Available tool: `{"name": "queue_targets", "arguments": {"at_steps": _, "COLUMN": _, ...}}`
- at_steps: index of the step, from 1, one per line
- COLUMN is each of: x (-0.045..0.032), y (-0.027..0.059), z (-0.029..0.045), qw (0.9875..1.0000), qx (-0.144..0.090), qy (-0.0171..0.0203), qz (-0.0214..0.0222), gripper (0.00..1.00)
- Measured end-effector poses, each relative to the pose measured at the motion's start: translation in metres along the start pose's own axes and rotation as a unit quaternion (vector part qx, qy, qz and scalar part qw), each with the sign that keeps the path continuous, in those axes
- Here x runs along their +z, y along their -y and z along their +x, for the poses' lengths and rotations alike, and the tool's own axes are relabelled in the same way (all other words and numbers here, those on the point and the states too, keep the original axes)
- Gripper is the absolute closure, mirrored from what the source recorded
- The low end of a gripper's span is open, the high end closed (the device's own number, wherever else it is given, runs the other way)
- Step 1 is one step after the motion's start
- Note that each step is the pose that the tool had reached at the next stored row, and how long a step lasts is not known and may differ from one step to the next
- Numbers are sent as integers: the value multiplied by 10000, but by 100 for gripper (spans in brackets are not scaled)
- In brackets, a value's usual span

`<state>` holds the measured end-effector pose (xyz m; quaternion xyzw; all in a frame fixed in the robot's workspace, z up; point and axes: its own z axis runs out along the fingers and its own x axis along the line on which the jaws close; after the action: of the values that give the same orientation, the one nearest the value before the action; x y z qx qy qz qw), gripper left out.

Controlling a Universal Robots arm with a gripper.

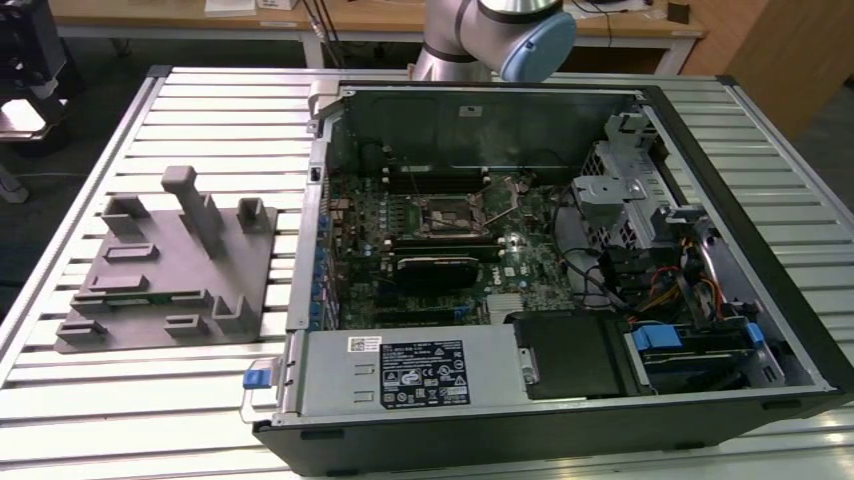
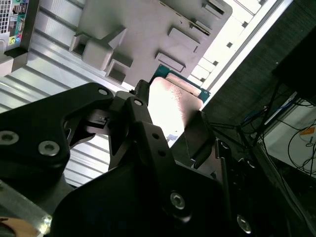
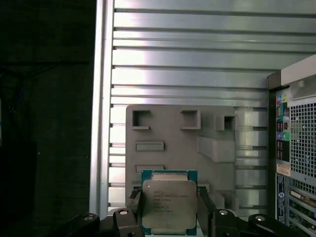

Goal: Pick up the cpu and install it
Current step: 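Pick up the cpu and move it towards the insertion slot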

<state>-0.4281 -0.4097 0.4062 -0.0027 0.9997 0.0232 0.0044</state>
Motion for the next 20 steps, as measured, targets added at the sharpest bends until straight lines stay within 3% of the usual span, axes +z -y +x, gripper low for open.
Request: {"name": "queue_targets", "arguments": {"at_steps": 20, "x": 0, "y": 0, "z": -67, "qw": 10000, "qx": 0, "qy": 0, "qz": 0, "gripper": 47}}
